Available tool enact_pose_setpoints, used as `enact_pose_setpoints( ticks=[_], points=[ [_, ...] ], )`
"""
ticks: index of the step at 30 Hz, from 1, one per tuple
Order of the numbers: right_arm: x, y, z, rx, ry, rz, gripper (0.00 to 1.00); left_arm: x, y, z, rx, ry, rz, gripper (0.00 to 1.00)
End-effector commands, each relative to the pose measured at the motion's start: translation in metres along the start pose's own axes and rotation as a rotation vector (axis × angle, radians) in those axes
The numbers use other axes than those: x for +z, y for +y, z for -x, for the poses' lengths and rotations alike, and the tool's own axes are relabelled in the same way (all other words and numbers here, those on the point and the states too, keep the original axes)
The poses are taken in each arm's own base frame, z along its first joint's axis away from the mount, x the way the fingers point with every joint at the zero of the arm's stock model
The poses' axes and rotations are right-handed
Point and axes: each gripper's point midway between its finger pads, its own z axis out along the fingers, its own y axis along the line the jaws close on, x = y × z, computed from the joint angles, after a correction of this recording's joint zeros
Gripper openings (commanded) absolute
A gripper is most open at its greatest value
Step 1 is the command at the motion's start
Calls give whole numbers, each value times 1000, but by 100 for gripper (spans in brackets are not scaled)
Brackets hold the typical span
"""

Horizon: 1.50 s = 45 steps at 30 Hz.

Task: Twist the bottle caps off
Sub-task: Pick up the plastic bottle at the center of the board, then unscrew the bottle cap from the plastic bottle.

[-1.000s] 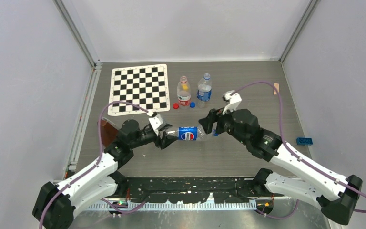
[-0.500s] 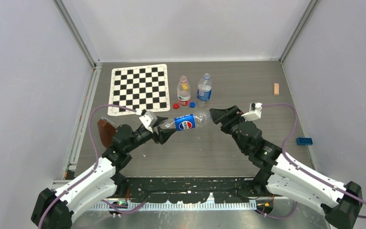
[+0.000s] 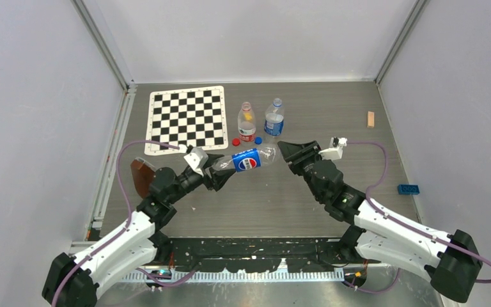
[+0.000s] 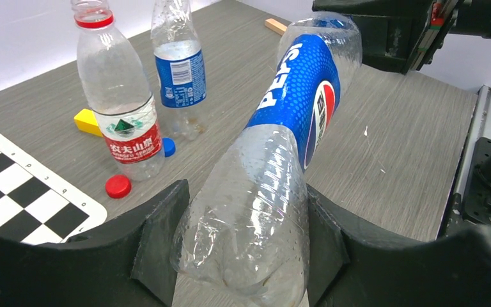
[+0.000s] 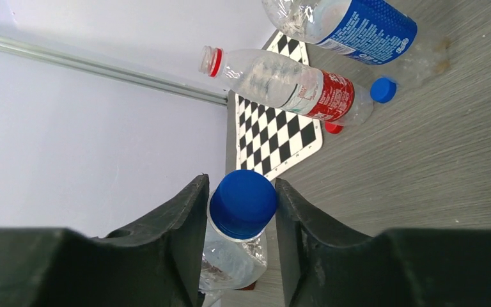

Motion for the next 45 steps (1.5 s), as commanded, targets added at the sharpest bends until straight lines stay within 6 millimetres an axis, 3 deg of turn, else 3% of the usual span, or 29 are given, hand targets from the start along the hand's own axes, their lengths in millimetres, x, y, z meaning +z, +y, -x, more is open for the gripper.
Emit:
enact_pose_setpoints(
  ticks=[1, 5, 6, 9, 10, 11, 17, 25, 31, 37, 45],
  points=[
    [4, 22, 1, 87, -10, 76, 37, 2, -2, 19, 23, -77, -8, 20],
    [5, 21, 2, 64, -20, 74, 26, 1, -2, 17, 34, -70, -15, 26],
    [5, 21, 3, 48, -23, 76, 23, 1, -3, 17, 40, -69, -21, 35],
    [4, 21, 7, -13, -37, 76, 18, 1, -7, 13, 60, -55, -47, 84],
    [3, 22, 9, -52, -42, 78, 16, 1, -9, 13, 70, -50, -60, 96],
    [2, 24, 11, -73, -42, 76, 14, 1, -10, 12, 77, -43, -71, 99],
    [1, 33, 9, -307, 3, 84, 11, 2, -18, 7, 88, 19, -126, 100],
    [-11, 48, -33, -632, 241, 272, 10, 16, -43, -1, -14, 125, -300, 100],
    [-15, 52, -51, -673, 317, 360, 8, 34, -59, 5, -139, 103, -409, 100],
    [-9, 55, -59, -651, 334, 365, 8, 47, -66, -12, -131, 191, -400, 100],
    [-2, 60, -74, -606, 369, 398, 8, 54, -58, -31, -74, 269, -290, 100]
  ],
)
